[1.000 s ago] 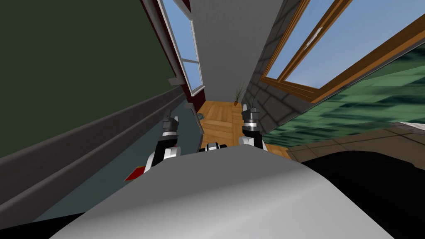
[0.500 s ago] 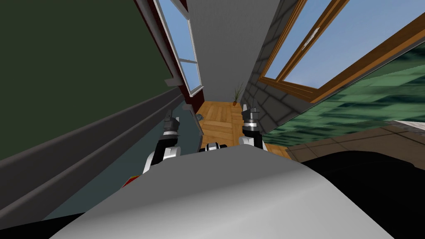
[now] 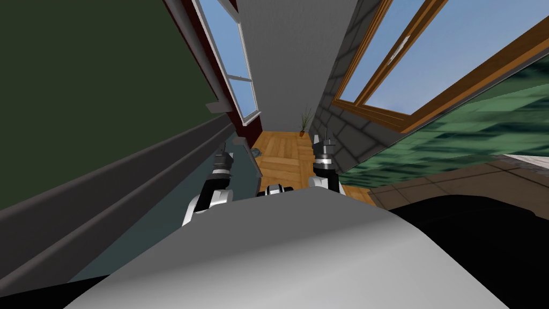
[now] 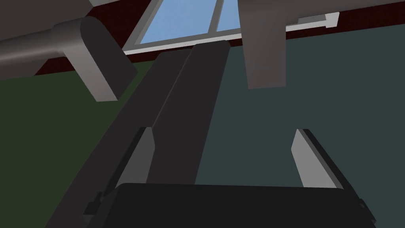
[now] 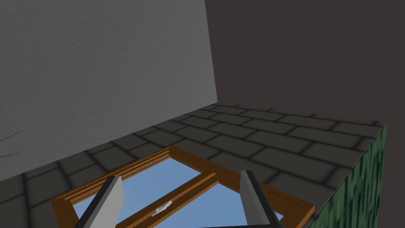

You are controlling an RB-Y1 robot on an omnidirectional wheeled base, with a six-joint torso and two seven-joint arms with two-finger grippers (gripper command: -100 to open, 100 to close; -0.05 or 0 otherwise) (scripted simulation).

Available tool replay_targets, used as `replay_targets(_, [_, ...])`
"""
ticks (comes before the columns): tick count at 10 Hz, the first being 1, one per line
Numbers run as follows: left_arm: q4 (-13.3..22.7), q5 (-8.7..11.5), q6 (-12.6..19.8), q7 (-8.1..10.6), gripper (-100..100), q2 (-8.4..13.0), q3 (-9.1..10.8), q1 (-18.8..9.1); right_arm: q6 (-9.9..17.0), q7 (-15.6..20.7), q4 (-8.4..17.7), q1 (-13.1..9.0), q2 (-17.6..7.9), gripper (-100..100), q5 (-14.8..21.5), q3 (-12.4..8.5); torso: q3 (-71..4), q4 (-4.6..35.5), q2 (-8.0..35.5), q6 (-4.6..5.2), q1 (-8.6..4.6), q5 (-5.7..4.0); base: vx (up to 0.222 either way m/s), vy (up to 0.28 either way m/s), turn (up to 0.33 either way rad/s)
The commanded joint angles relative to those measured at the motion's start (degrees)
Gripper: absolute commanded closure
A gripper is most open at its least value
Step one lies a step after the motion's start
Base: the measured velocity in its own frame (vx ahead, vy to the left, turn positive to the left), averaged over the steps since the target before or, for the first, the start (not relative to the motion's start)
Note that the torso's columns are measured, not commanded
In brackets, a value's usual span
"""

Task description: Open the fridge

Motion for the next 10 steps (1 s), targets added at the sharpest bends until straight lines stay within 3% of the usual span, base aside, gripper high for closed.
replay_targets(1, [-0.8, -0.3, 3.6, 0.54, -100, 1.3, -0.48, -0.1, 0.0, 0.0, 0.0, 0.0, 0.0, 0, 0.0, 0.0, 0.0, 0.0, 0.0, -0.01, -0.02, -0.01, 0.069, 0.015, -0.065])
replay_targets(10, [-3.0, -1.1, 14.8, 2.24, -100, 4.4, -2.15, -0.6, 0.0, 0.0, 0.0, 0.0, 0.0, 0, 0.0, 0.0, 0.1, 0.0, 0.2, -0.02, -0.1, -0.03, 0.054, 0.009, -0.058])
